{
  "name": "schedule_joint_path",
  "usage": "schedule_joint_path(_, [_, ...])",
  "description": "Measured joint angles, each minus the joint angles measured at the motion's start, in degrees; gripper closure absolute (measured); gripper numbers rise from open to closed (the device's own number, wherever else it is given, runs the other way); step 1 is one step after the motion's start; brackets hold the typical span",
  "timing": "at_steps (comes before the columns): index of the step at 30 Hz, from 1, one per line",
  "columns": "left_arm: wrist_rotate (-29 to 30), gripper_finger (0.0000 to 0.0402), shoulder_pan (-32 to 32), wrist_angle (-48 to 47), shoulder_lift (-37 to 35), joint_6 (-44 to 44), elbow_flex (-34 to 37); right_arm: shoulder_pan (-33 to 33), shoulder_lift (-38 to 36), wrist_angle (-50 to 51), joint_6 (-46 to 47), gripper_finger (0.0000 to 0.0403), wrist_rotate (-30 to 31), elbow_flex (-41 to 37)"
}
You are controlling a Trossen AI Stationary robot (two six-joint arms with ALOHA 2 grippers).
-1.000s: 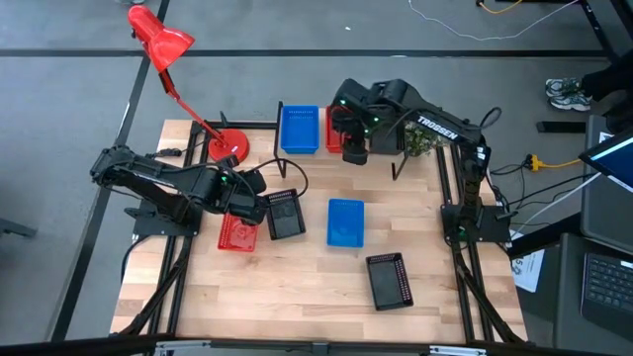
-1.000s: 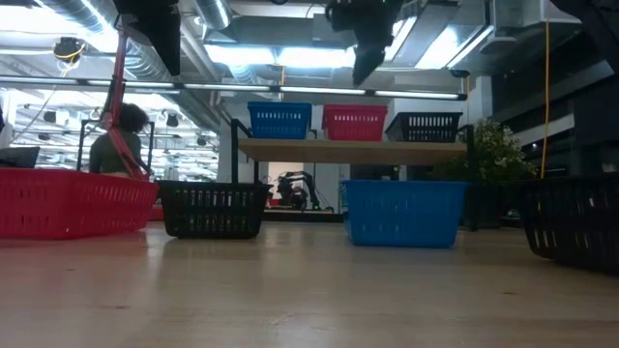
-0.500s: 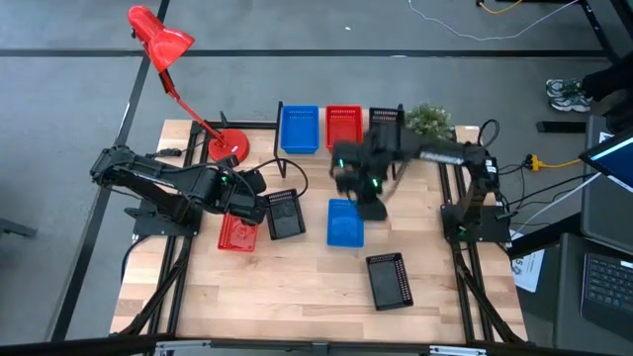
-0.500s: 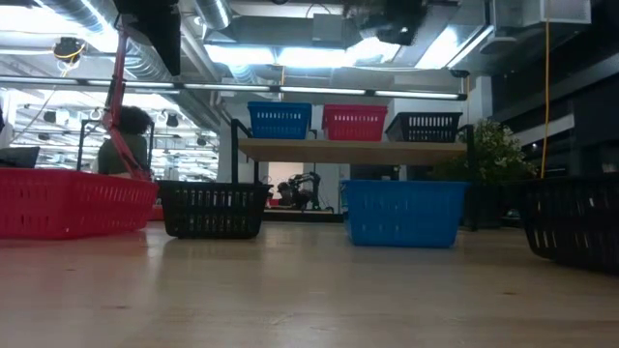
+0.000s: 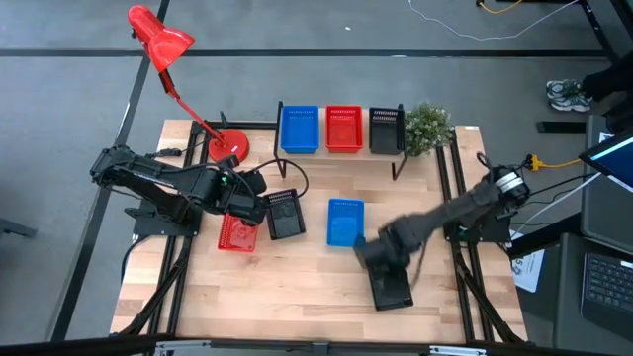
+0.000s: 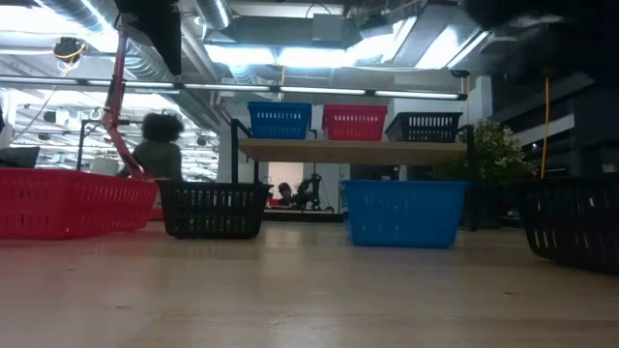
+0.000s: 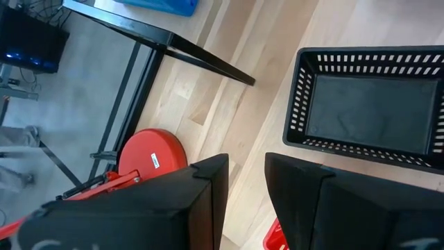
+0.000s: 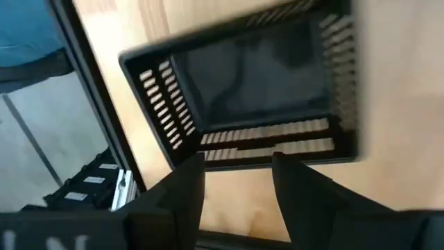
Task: Stack baskets on shelf by color
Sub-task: Stack the right black bin on top of the black bin on the shelf
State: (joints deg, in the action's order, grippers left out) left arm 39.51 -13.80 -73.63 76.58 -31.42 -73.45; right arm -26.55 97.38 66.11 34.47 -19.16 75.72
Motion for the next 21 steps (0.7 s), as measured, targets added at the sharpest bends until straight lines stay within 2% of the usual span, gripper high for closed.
schedule_joint_path(5, [0.00,0.0314,0.00,0.87,0.02,-0.02,0.00,-8.25,0.00,-8.42,8.54,0.0236,0.04,-6.21])
schedule_joint_path(11, [0.01,0.0314,0.00,1.51,0.02,0.00,0.00,-15.05,0.00,-20.21,14.35,0.0236,7.67,-10.79])
schedule_joint_path(16, [0.00,0.0314,0.00,1.55,0.02,0.02,0.00,-18.19,0.00,-23.79,16.36,0.0236,12.56,-13.20])
schedule_joint_path(21, [0.00,0.0314,0.00,2.41,0.02,0.02,0.00,-19.08,0.02,-25.55,17.52,0.0236,12.81,-15.05])
